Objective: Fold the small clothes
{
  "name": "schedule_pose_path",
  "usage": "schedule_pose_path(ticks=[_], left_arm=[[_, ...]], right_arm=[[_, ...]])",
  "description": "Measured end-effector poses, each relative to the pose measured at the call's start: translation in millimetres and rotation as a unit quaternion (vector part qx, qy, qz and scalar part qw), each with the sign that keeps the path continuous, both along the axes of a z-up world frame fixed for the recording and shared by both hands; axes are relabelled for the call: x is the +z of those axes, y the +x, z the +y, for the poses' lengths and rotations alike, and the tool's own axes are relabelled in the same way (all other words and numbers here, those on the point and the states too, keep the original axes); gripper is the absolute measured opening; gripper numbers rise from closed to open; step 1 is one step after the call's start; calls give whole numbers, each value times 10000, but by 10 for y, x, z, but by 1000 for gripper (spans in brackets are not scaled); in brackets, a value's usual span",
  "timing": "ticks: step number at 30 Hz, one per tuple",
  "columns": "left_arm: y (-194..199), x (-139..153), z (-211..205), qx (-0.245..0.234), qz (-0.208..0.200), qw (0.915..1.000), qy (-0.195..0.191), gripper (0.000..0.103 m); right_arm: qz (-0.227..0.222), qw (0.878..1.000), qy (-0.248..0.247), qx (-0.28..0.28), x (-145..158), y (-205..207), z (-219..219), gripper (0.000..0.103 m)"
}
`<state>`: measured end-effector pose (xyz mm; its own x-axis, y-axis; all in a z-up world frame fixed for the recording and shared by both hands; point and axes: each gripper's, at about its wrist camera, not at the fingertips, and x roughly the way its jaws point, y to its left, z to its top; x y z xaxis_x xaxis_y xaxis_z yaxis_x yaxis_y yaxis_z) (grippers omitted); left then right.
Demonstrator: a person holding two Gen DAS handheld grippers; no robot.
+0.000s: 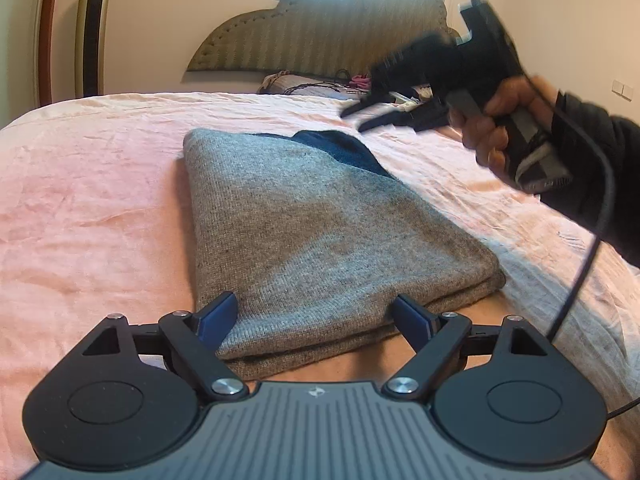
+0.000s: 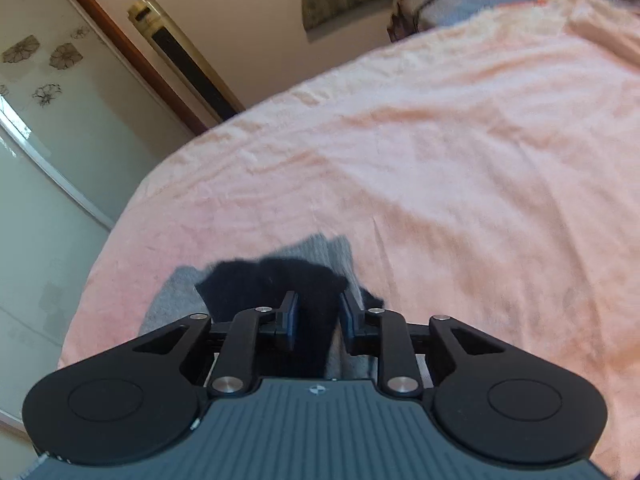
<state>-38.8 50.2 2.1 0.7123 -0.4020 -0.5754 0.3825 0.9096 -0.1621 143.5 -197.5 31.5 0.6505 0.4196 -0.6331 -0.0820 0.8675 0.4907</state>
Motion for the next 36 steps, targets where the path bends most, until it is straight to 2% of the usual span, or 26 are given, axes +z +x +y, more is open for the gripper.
schedule_pose_path(ticks=[2,4,7,9,10,11,12,13,14,16,18,20,21,22,23,24,26,27,28,30,33,34,36], left_arm=[[-1,3,-10,-11,3,10000,8,87],[-3,2,-19,-20,1,10000,35,87],[-5,2,-21,-16,0,10000,52,87],[-10,2,-26,-5,-2,10000,61,87],[-8,4,-29,2,1,10000,67,87],[-12,3,-29,4,-1,10000,67,87],[-18,3,-24,8,-2,10000,53,87],[-23,2,-19,10,-4,10000,34,87],[-27,2,-14,7,-4,10000,5,87],[-24,4,13,16,9,10000,-87,87],[-43,29,65,120,-2,9998,-178,87],[-36,80,152,202,35,9991,-368,87],[-9,110,201,255,71,9984,-503,87],[48,155,264,320,105,9973,-657,87],[125,205,328,399,139,9961,-775,87],[198,251,389,481,157,9951,-847,87],[400,345,560,712,147,9918,-1052,87],[520,373,633,803,183,9901,-1133,88],[658,382,691,872,264,9886,-1197,88],[987,342,770,1039,534,9846,-1304,88],[1549,192,777,1233,1242,9722,-1554,88],[1715,142,747,1207,1486,9679,-1630,88],[2001,43,687,1101,1831,9598,-1821,88]], right_arm=[[-251,9987,10,446,197,-42,252,38],[-303,9918,8,1242,337,-44,657,49],[-129,9711,53,2381,366,-21,1325,48],[262,9622,-260,2698,195,90,1703,47],[466,9590,-555,2738,30,166,1829,39],[539,9577,-687,2741,-163,239,1862,18],[627,9624,-485,2599,-305,319,1803,0],[919,9666,93,2390,-406,415,1696,0],[1012,9673,282,2307,-427,427,1646,0],[846,9660,60,2443,-364,368,1679,0],[782,9700,82,2300,-223,331,1630,0],[517,9767,380,2049,-67,284,1437,18],[438,9813,317,1849,-31,271,1330,38],[451,9856,-46,1627,-64,278,1259,44],[463,9849,-244,1649,-166,297,1206,35],[388,9851,-111,1670,-195,301,1106,27],[669,9874,401,1379,-139,326,860,25],[603,9886,535,1275,-74,299,748,36],[408,9913,565,1119,3,256,619,56],[128,9971,483,565,107,199,296,73],[353,9987,326,153,34,252,-64,64],[463,9984,256,176,-23,281,-83,60],[645,9974,129,304,-145,344,-44,59]])
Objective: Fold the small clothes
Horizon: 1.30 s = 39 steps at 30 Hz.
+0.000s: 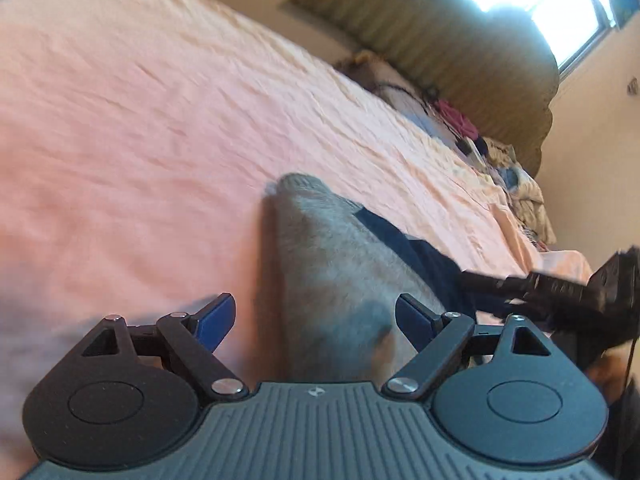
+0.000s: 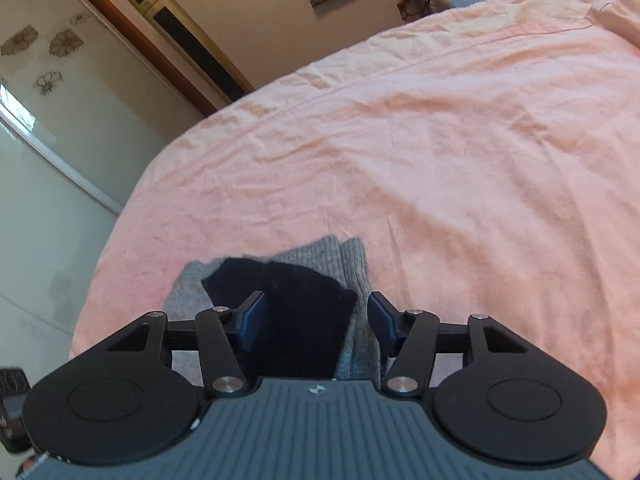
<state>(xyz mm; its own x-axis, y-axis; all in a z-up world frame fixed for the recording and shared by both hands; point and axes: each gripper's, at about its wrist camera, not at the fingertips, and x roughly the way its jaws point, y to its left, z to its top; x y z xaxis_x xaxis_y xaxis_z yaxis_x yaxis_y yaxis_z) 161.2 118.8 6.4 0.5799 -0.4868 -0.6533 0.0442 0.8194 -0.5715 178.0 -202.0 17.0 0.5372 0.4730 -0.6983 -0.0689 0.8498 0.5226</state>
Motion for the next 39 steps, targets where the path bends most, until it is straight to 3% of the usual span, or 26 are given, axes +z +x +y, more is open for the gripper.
schedule_pose_path(ticks=[2,3,4,5,6,8,9,10,12,13,15,17,18,19,21,23,24,25,26,27,28,31,34,37,38,39], left_arm=[[174,5,-89,71,6,9999,81,87],[227,31,-124,141,27,9998,168,82],[235,82,-160,170,-51,9995,264,57],[213,160,-176,35,-210,9991,356,44],[189,211,-247,-73,-368,9977,566,45],[181,204,-482,-203,-623,9866,1495,43],[196,130,-591,-303,-629,9794,1896,43],[158,63,-687,-341,-913,9700,2226,44],[67,29,-793,-356,-1368,9522,2707,45],[36,55,-817,-343,-1415,9494,2783,45],[-78,176,-756,-275,-1370,9534,2673,47],[-195,284,-604,-253,-1224,9669,2223,56],[-271,303,-514,-246,-1139,9746,1913,64],[-334,293,-425,-247,-1018,9817,1591,78],[-383,183,-308,-239,-621,9920,1072,80],[-345,63,-313,-168,-391,9958,817,80],[-350,54,-341,-155,-448,9954,831,80],[-348,53,-391,-199,-520,9943,907,68],[-350,69,-442,-294,-586,9933,949,43],[-377,132,-484,-299,-653,9921,1033,40],[-429,228,-536,-316,-744,9888,1252,36],[-545,336,-685,-685,-992,9756,1838,36],[-579,133,-827,-836,-1435,9569,2382,42],[-675,256,-785,-663,-1331,9611,2327,44],[-729,310,-724,-601,-1249,9649,2231,50],[-792,345,-651,-543,-1174,9694,2085,57]], right_arm=[[69,9999,93,94,-104,53,63,44],[92,9997,170,138,-140,79,87,21],[55,9996,190,176,-155,92,105,18],[-153,9995,44,269,-80,30,128,17],[-379,9985,-56,395,-3,-36,143,16],[-649,9968,-231,402,49,-129,23,14],[-423,9984,-302,231,-91,-72,-79,12],[-267,9995,-88,106,-255,-45,-180,8],[-310,9994,160,-2,-297,-78,-214,9],[-347,9994,58,16,-286,-78,-174,9],[-330,9995,2,13,-262,-64,-144,13],[-244,9992,322,-66,-180,-132,-223,32],[-260,9984,490,-141,-120,-221,-298,51],[-331,9976,593,-168,-67,-311,-344,63],[-299,9967,752,-31,-37,-446,-371,60],[-173,9971,723,167,-71,-510,-303,52],[-118,9976,638,238,-97,-516,-238,52],[-55,9982,521,283,-142,-516,-160,43],[-16,9985,419,342,-193,-517,-88,31],[-9,9986,328,415,-227,-520,-30,15],[-111,9987,223,455,-212,-545,2,15],[-427,9977,9,536,-24,-726,-93,13],[-287,9987,-49,415,-238,-774,-187,13],[-376,9988,-182,274,-167,-816,-129,16],[-362,9990,-106,238,-129,-846,-159,24],[-287,9994,-72,170,-89,-885,-200,43]])
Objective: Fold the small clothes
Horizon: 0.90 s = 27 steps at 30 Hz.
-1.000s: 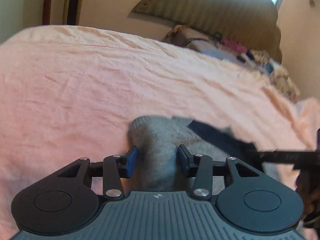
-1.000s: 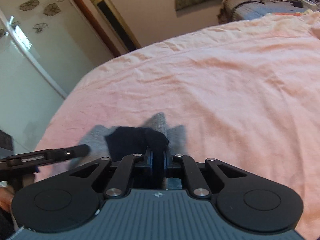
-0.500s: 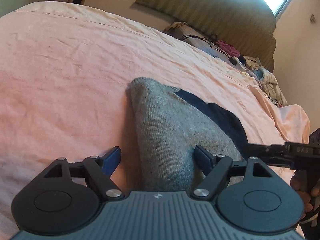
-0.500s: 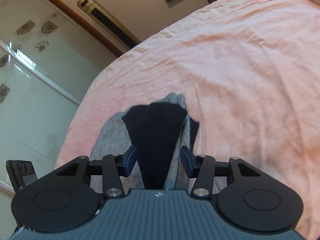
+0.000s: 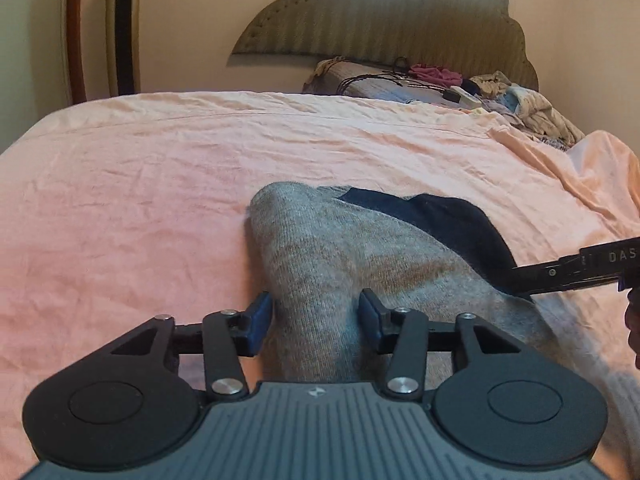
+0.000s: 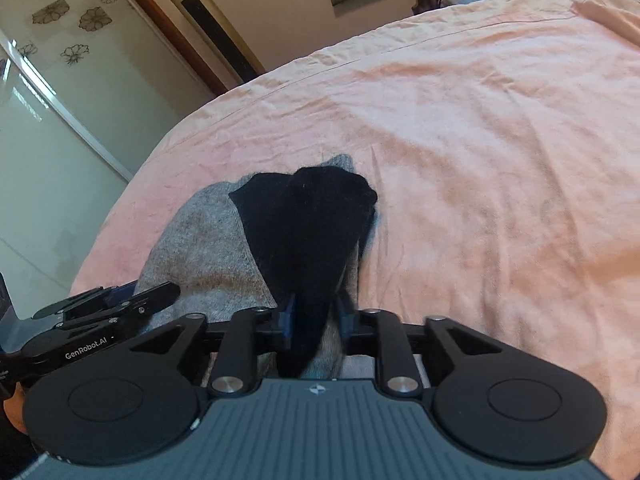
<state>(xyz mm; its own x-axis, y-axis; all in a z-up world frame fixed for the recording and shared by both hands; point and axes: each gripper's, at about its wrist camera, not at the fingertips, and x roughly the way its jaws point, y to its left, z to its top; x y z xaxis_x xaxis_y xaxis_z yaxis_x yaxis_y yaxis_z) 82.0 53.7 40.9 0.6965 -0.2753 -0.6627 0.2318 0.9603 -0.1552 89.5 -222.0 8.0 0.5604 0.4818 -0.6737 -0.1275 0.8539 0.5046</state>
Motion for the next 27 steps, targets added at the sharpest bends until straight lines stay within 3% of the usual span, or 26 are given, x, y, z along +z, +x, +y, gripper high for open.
schedule_pose_path(ticks=[1,2,4,6,7,8,9,10,12,14,17,19,22,23,24,25,26,27], left_arm=[[-56,2,109,55,137,9995,-295,76],[-88,-31,188,122,297,9980,-546,85],[-35,-211,283,331,828,9912,-982,85],[-23,-279,247,424,699,9915,-1013,86],[-9,-271,171,403,644,9939,-802,82],[-8,-254,96,348,608,9956,-620,72],[-31,-227,31,244,552,9969,-503,68],[-69,-207,-28,159,455,9984,-308,68],[-168,-222,-97,50,268,9996,48,69],[-251,-212,-19,69,435,9990,-125,71],[-386,-237,280,2,1012,9903,-957,86],[-493,-282,484,29,1282,9760,-1762,87],[-486,-425,654,221,1731,9393,-2956,87],[-461,-441,627,221,1735,9368,-3029,79],[-421,-441,572,195,1765,9404,-2900,61],[-361,-459,494,268,1940,9457,-2595,15],[-325,-481,458,320,2065,9456,-2494,14],[-324,-453,452,308,2085,9460,-2462,14]], right_arm=[[33,9999,37,-108,59,-75,-55,61],[-54,9998,115,-151,109,-174,-104,66],[6,9993,379,-6,110,-294,-156,67],[212,9986,469,137,27,-293,-98,67],[317,9985,392,222,-36,-268,-12,53],[407,9980,326,357,-100,-255,78,34],[327,9984,200,427,-118,-269,130,25],[206,9985,69,501,-104,-297,140,22],[204,9985,273,434,-156,-323,-23,18],[224,9977,553,308,-204,-354,-94,18],[245,9986,409,214,-67,-497,-26,42],[268,9984,470,175,28,-655,-60,84],[583,9946,782,348,-37,-850,-124,88],[515,9942,858,398,-58,-892,-117,87],[502,9941,863,418,-70,-898,-96,82],[533,9939,875,404,-82,-878,-73,54],[812,9916,926,406,-143,-814,-48,26],[901,9906,924,445,-183,-786,-22,20]])
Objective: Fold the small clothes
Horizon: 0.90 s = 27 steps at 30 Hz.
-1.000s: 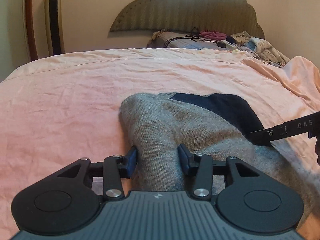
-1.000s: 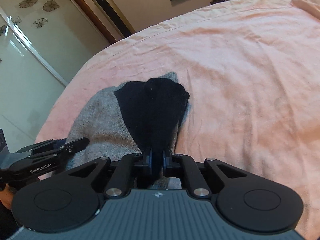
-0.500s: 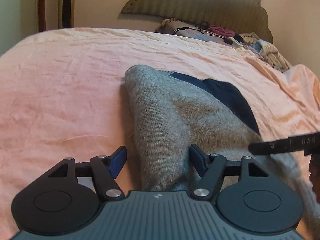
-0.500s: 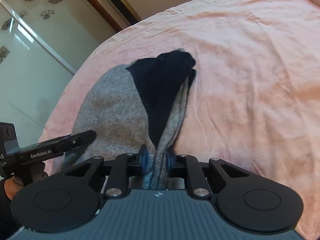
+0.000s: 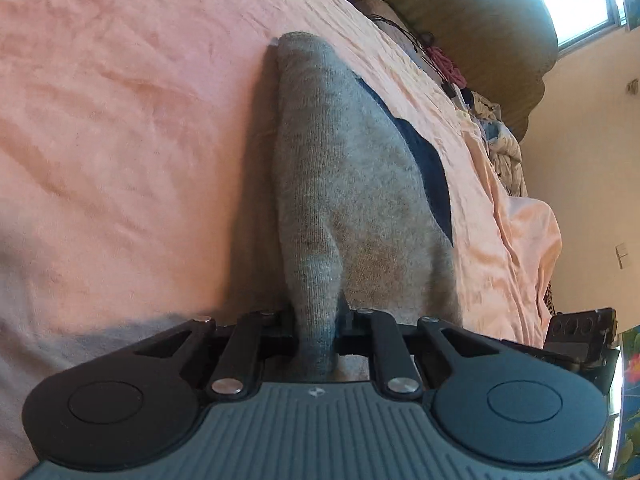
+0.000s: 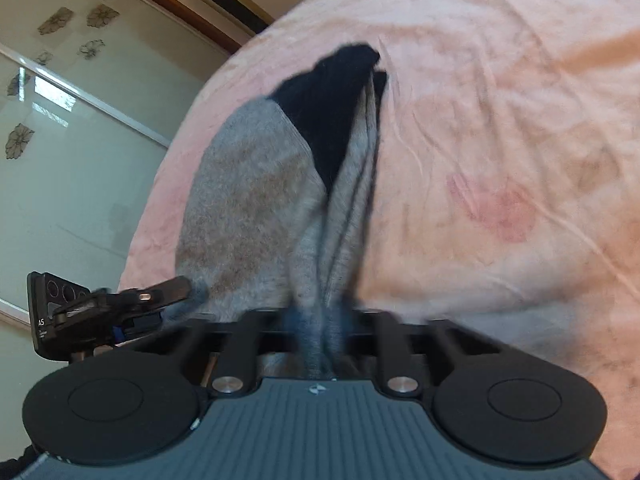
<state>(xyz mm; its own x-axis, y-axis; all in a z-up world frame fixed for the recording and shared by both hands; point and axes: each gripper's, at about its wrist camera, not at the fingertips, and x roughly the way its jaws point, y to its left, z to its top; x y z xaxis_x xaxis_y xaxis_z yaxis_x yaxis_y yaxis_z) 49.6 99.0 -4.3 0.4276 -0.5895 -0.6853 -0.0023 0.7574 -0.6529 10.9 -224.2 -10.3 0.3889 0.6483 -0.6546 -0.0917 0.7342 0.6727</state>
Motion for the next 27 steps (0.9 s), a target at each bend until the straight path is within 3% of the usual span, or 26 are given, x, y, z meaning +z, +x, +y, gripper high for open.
schedule_pose_path(ticks=[4,6,7,9,11,13,15,16,17,19,21,22,23,24,25,26,27], left_arm=[[-304,280,7,-425,-442,9972,433,12],[-431,243,12,-624,-488,9944,698,12],[-469,180,-18,-661,-534,9907,1065,13],[-538,137,-32,-714,-793,9867,1225,15],[-576,293,-57,-797,-938,9817,1454,18],[-633,540,-136,-759,-1503,9682,1852,22],[-608,753,-304,-621,-2250,9445,2312,50],[-541,808,-426,-532,-2500,9339,2501,90],[-456,832,-569,-506,-2759,9241,2596,100],[-271,751,-866,-739,-3068,9089,2726,99],[-6,542,-1120,-999,-2613,9140,2937,98],[105,394,-1192,-1050,-2354,9181,3011,97],[137,286,-1229,-1024,-2327,9141,3160,96],[109,234,-1274,-1066,-2485,9027,3349,96],[68,200,-1293,-1112,-2563,8962,3447,97],[49,199,-1300,-1087,-2568,8968,3434,96],[44,202,-1292,-1074,-2561,8982,3407,97]], right_arm=[[-350,9991,-69,207,151,-144,-33,19],[-391,9990,-54,199,194,-240,-151,18],[-351,9992,-61,200,164,-303,-204,17],[-228,9995,-107,192,4,-375,-233,9],[-207,9996,197,15,-57,-368,-298,11],[-352,9991,63,-212,86,-330,-361,44],[-810,9957,-70,-440,308,-247,-408,53],[-1020,9935,-94,-490,415,-147,-382,53],[-1206,9910,-116,-574,502,-34,-349,53],[-1549,9864,-135,-528,625,228,-147,53],[-1615,9862,-179,-308,643,554,143,57],[-1574,9867,-374,-160,609,719,305,66],[-1491,9859,-754,-35,533,894,469,71],[-1270,9847,-1193,13,410,1037,575,75],[-1025,9833,-1499,132,234,1153,643,69],[-1382,9784,-1527,174,203,1163,629,67],[-1420,9785,-1484,183,166,1198,603,66]])
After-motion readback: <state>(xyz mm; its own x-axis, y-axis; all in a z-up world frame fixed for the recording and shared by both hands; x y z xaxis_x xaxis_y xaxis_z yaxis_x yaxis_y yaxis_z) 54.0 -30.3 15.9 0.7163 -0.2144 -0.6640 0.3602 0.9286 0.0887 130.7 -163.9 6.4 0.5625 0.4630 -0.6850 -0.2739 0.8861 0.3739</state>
